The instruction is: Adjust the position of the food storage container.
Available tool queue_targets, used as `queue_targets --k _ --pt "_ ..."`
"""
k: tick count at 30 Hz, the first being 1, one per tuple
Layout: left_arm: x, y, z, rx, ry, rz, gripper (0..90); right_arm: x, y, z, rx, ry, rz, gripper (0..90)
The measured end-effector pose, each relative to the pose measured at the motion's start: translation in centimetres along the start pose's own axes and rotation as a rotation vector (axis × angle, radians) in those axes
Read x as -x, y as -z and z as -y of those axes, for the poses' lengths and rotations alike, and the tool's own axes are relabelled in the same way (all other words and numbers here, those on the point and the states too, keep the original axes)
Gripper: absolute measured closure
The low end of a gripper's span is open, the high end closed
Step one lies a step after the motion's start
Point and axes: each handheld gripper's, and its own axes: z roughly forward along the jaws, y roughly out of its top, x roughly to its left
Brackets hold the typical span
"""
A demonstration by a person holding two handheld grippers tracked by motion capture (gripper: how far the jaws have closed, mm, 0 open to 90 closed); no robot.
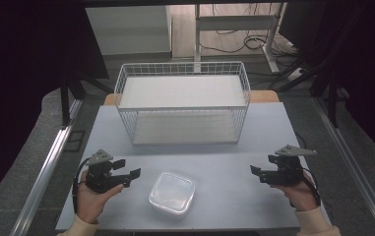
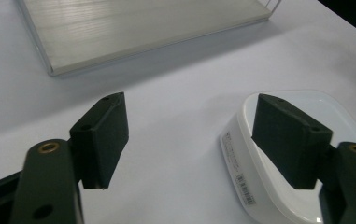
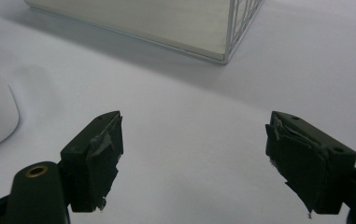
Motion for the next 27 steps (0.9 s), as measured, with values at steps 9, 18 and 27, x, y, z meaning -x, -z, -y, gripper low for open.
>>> queue_targets --k 9,18,27 --pt "0.5 0.6 -0.2 -0.022 -0.017 0.010 33.1 0.1 0.0 0.1 -0.004 -0.004 0.000 19.0" --pt "1.0 0.8 0.3 -0.061 -0.030 0.024 37.9 0.0 0.0 0.1 -0.005 -0.004 0.002 19.2" --pt "1.6 1.3 0.7 -0.084 -0.052 0.043 47.8 0.0 -0.2 0.2 -0.016 -0.010 0.007 19.3"
